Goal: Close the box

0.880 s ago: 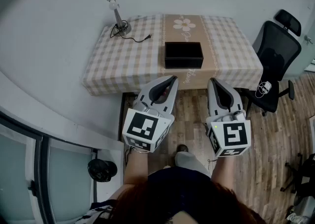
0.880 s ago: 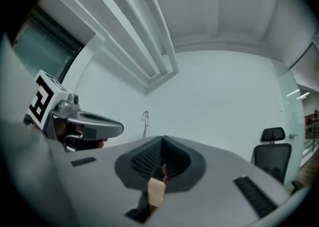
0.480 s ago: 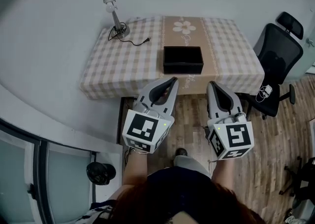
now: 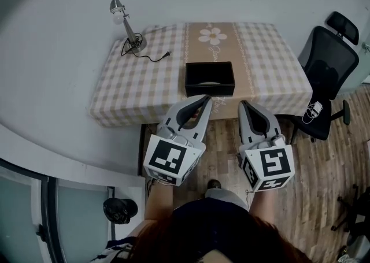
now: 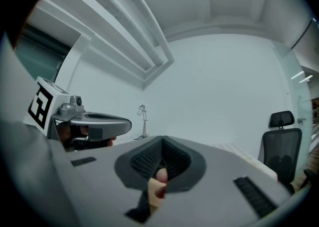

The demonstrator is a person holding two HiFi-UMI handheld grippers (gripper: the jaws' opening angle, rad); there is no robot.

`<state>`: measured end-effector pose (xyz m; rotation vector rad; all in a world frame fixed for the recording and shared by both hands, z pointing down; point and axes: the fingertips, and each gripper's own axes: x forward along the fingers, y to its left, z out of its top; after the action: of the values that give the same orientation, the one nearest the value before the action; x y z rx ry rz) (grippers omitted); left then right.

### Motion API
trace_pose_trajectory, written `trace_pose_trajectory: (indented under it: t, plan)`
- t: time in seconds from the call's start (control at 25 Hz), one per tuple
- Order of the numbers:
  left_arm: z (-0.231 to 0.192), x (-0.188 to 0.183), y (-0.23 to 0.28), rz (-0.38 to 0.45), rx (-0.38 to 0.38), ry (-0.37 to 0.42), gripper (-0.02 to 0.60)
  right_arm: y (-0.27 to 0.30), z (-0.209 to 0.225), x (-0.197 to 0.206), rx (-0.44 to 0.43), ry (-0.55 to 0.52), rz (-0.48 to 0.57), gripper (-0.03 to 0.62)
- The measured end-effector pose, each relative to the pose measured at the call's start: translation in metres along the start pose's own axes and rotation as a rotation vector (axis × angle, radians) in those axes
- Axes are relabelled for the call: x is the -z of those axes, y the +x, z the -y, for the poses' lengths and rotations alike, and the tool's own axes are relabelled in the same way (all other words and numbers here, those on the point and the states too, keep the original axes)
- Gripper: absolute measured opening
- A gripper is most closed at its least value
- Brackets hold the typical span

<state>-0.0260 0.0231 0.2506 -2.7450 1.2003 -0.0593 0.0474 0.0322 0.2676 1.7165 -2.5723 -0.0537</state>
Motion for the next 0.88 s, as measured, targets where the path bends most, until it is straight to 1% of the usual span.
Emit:
trace_pose_trajectory:
  t: [0.12, 0.28, 0.6, 0.88]
  plan:
    - [-0.001, 0.006, 0.012, -0.011, 0.001, 0.012, 0.028, 0.008, 0.009, 0.005, 0.003, -0.002, 0.002, 0.017]
    - [-0.007, 0.014, 0.026, -0.028, -0.022, 0.020, 0.028, 0.017, 0.022, 0.010, -0.002, -0.007, 0.002, 0.017]
    - [-0.021, 0.018, 0.047, -0.028, -0.052, 0.021, 0.028, 0.038, 0.041, 0.016, -0.028, -0.014, 0.005, 0.017]
    - [-0.033, 0.025, 0.050, -0.057, -0.081, 0.019, 0.028, 0.050, 0.042, 0.017, -0.051, -0.009, 0.006, 0.017]
